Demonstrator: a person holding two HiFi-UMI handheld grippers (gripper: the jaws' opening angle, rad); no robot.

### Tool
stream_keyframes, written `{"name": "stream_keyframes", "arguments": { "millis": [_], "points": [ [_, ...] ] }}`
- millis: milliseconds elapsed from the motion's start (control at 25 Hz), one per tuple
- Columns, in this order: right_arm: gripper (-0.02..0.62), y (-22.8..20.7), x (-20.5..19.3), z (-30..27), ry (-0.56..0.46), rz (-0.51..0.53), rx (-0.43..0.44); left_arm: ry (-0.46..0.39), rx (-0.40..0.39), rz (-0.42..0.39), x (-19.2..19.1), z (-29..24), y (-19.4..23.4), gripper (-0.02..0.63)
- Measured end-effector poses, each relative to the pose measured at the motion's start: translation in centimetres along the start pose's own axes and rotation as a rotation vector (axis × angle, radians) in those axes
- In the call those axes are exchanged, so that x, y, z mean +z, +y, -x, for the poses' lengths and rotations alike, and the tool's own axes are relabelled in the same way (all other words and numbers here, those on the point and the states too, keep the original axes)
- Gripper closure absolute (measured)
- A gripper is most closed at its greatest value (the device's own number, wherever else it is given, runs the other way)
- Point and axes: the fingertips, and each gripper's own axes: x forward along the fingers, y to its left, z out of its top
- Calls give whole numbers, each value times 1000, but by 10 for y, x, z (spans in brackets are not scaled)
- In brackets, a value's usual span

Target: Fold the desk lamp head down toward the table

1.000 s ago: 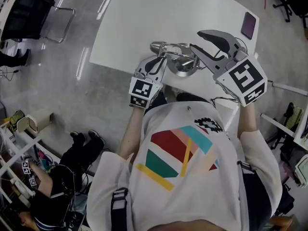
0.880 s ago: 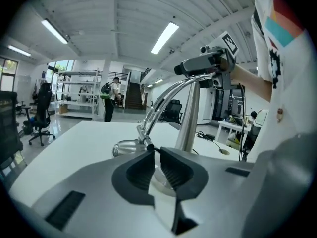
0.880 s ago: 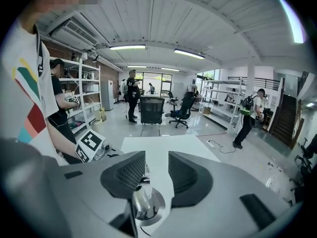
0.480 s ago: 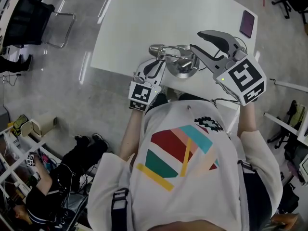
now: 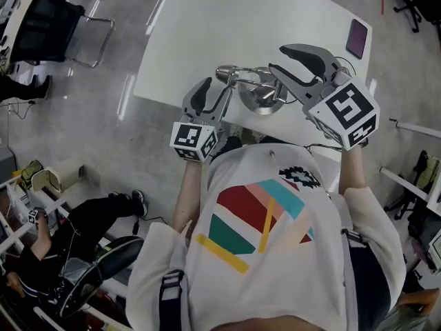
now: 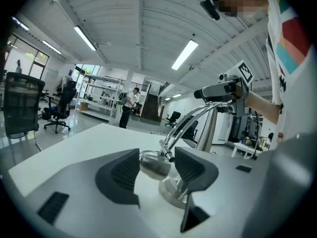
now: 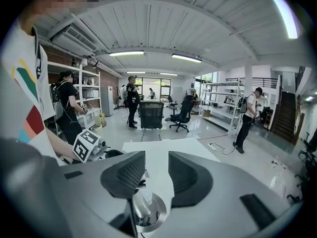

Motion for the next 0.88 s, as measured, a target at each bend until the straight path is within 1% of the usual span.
{"name": "stream_keyframes", "arguments": {
  "millis": [80,160,200,280,320,360,400,440,480,520,560,640,720,800,880],
  "points": [
    [442,-1,4,-1,-33,-18,-1,-17,27,-28,14,5,6,359],
    [442,-2,11,-2,-65,-27,-12,-73,39,-47,37,14,9,359],
    [442,-3,15,-1,-83,-29,-19,-92,15,-38,50,18,7,359],
    [442,-5,26,2,-144,-35,-28,-114,-59,-7,76,23,-1,362],
    [442,-6,34,6,-192,-45,-27,-137,-71,-12,91,25,-5,382],
    [442,-8,42,11,-247,-64,-20,-165,-58,-42,107,26,-7,442],
    [442,-9,50,17,-304,-92,-11,-190,-31,-87,123,28,-9,516],
    [442,-12,57,23,-359,-126,-2,-211,-2,-130,137,29,-11,561],
    [442,-14,63,29,-408,-157,4,-232,14,-161,150,30,-14,561],
    [442,-16,68,34,-447,-181,4,-257,18,-172,162,32,-19,561],
    [442,-18,72,38,-475,-194,-1,-282,13,-167,173,33,-23,561],
    [442,-19,75,38,-491,-194,-23,-314,4,-137,190,35,-26,561],
    [442,-15,73,33,-475,-178,-50,-327,-1,-120,200,33,-28,561],
    [443,-9,66,29,-452,-171,-73,-335,-8,-117,205,30,-33,561],
    [443,-4,61,29,-453,-197,-75,-343,-6,-129,208,29,-39,561]
  ]
}}
